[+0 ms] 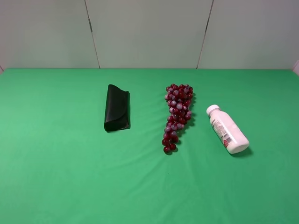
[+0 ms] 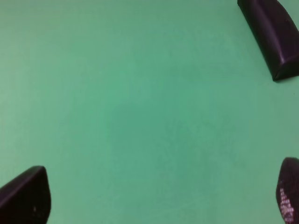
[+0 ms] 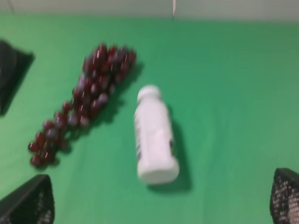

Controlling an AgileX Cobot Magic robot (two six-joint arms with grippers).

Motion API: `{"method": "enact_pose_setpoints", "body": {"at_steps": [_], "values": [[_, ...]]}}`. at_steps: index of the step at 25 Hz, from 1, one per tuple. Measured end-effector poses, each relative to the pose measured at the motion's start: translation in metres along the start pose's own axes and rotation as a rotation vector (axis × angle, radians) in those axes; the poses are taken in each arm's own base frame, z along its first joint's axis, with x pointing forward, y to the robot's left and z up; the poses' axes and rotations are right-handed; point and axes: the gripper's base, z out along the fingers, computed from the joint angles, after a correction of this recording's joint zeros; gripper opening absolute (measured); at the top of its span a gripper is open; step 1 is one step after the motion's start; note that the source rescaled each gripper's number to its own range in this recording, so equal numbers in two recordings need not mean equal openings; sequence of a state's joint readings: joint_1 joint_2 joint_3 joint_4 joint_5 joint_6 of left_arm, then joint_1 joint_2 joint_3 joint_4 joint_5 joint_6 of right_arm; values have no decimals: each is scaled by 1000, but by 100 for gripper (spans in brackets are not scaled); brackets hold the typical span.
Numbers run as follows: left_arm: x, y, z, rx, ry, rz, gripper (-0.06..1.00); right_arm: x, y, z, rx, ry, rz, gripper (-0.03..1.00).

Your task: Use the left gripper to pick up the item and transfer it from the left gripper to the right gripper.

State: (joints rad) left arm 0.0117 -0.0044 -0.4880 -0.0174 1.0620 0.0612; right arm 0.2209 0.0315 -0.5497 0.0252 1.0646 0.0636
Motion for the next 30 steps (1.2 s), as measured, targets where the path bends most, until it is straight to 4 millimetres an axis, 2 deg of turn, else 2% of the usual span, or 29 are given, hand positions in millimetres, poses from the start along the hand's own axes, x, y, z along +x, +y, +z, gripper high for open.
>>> {"method": "enact_pose_setpoints", "body": {"at_steps": [8,22,30], "values": [[0,0,0,0,0,0,93,11,-3,8,21,-11,-13,100],[0,0,0,-1,-1,0,93,11,-3,8,28,-11,-10,100],[0,0,0,-1,-1,0,93,11,-2,8,224,-25,83,100]]}}
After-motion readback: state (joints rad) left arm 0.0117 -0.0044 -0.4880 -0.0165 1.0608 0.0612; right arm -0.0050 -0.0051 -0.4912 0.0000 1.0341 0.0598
